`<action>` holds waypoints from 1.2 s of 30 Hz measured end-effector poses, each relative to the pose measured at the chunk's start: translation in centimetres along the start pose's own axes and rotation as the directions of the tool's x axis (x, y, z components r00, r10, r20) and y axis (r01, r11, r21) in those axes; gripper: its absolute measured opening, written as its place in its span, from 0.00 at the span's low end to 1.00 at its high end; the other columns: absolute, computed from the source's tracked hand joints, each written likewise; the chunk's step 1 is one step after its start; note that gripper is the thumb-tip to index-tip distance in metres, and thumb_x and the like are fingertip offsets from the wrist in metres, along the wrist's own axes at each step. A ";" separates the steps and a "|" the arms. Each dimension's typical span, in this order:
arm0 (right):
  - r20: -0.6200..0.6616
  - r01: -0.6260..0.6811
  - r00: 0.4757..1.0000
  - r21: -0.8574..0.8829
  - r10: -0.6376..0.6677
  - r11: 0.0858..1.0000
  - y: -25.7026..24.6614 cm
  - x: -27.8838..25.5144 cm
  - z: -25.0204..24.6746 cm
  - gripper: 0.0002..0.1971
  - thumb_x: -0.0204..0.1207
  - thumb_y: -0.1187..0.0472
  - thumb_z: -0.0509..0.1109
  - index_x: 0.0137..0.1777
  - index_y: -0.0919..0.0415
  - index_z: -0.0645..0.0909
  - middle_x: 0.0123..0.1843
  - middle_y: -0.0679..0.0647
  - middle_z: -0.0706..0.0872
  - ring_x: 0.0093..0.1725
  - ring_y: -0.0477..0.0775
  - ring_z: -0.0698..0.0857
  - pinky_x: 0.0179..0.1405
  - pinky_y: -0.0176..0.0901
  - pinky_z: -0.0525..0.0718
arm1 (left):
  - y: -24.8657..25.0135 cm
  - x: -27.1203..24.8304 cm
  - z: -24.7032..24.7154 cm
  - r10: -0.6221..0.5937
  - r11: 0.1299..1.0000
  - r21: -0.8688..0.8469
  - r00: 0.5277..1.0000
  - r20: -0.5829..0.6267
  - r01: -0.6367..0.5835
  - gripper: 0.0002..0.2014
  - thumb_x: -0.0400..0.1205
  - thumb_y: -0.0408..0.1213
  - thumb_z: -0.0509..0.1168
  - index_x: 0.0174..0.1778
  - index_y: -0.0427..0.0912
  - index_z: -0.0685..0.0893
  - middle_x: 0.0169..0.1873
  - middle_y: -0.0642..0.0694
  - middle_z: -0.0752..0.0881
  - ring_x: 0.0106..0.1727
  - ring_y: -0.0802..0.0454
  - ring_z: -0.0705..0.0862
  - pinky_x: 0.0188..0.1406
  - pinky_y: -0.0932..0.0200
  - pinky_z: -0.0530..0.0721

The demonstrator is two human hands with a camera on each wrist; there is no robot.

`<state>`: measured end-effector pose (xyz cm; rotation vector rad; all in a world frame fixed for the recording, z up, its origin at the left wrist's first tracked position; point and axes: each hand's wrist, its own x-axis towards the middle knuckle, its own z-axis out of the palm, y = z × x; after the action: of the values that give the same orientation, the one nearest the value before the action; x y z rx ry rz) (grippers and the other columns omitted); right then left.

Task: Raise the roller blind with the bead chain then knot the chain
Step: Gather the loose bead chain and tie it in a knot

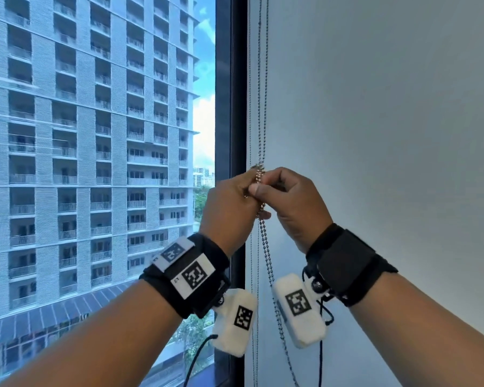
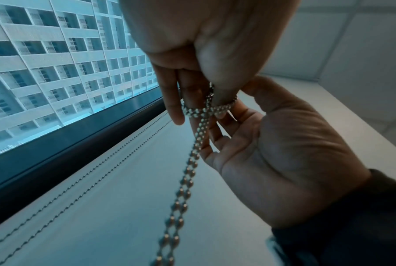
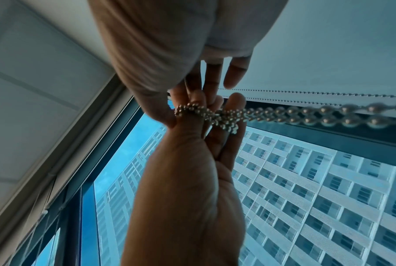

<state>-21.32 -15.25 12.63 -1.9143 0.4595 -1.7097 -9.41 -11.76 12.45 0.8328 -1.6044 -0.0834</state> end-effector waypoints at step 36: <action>0.106 0.011 0.994 -0.300 0.021 0.954 2.0 0.4 -0.7 0.11 0.78 0.61 0.69 0.34 0.63 0.83 0.38 0.56 0.91 0.40 0.65 0.82 0.42 0.44 0.76 | -3.2 1.5 -10.9 0.104 0.839 0.545 0.980 -0.171 0.006 0.08 0.83 0.46 0.69 0.41 0.48 0.84 0.29 0.51 0.85 0.33 0.49 0.84 0.33 0.55 0.77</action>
<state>-21.78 -17.19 11.85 -2.2027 0.7161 -1.5950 1.76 -10.60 14.70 1.1939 -1.4746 0.5047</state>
